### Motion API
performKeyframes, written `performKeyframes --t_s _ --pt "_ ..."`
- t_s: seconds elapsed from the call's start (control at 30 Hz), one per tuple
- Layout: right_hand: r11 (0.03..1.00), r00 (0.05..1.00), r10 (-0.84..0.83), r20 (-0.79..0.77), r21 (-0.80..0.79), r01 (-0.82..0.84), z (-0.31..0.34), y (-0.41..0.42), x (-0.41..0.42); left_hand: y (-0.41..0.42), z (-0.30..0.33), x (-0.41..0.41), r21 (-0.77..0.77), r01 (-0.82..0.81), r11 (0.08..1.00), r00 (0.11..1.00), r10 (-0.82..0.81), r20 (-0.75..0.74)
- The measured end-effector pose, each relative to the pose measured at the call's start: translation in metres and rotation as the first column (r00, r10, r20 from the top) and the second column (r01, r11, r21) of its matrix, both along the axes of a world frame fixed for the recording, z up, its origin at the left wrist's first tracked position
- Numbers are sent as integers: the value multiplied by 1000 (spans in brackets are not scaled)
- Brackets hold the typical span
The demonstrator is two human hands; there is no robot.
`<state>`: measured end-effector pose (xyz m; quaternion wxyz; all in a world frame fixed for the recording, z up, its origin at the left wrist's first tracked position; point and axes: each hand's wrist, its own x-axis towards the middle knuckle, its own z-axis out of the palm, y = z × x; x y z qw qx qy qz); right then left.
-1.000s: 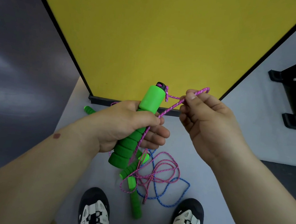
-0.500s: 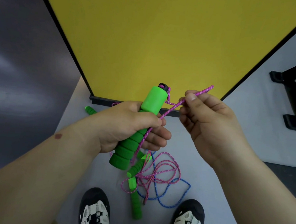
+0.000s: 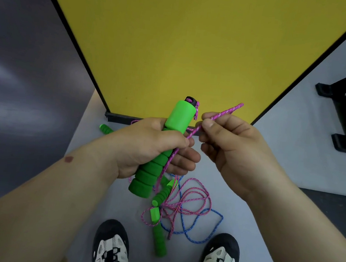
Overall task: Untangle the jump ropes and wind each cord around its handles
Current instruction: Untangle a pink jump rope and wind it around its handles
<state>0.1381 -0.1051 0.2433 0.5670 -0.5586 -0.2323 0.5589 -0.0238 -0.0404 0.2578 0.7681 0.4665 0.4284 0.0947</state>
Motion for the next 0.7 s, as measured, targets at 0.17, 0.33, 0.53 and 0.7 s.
performKeyframes --t_s 0.17,0.33,0.53,0.7 --pt "984 984 -173 -33 32 174 1 4 8 0 0 0 -4 13 1000 1000 -13 8" --pt "992 991 -122 -63 4 122 -1 2 6 -1 1 1 1 8 1000 1000 -8 5" --pt "997 997 80 7 -4 -80 0 -2 -4 -1 2 1 11 5 1000 1000 -5 1" --pt "996 996 -91 17 -4 91 1 2 3 -1 3 0 -10 4 1000 1000 -4 5"
